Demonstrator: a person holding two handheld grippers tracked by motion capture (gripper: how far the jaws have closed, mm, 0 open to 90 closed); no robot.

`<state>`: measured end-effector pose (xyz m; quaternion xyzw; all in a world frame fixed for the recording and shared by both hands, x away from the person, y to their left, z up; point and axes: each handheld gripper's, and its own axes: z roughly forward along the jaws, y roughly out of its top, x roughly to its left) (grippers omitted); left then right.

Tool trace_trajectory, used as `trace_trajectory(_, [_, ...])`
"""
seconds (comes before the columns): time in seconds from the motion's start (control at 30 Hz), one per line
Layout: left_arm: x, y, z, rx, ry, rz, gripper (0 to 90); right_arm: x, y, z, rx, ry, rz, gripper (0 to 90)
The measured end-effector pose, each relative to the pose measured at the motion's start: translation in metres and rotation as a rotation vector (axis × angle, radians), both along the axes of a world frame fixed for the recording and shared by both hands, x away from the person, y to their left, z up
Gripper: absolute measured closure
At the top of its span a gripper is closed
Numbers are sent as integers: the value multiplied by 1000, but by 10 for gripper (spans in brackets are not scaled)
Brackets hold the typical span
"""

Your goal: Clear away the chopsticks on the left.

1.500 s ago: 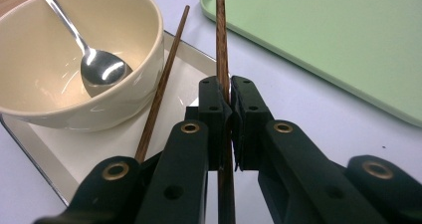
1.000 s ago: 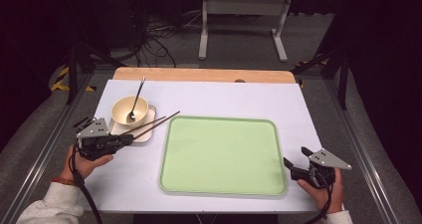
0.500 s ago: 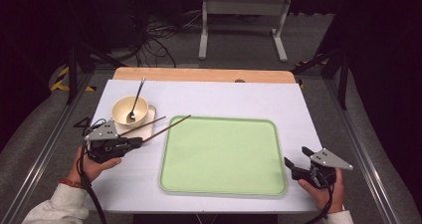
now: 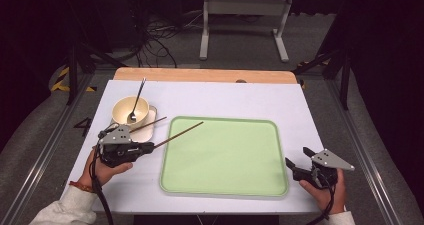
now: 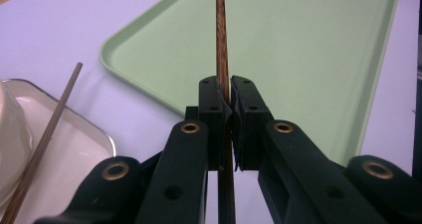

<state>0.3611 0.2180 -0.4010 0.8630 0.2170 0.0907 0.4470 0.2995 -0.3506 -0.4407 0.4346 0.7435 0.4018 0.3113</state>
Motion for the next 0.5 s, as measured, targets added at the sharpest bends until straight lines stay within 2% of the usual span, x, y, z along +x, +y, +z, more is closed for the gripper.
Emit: trace_trajectory(0.5, [-2, -22, -3, 0, 23, -25, 850, 0, 0, 0, 4, -1, -1, 255])
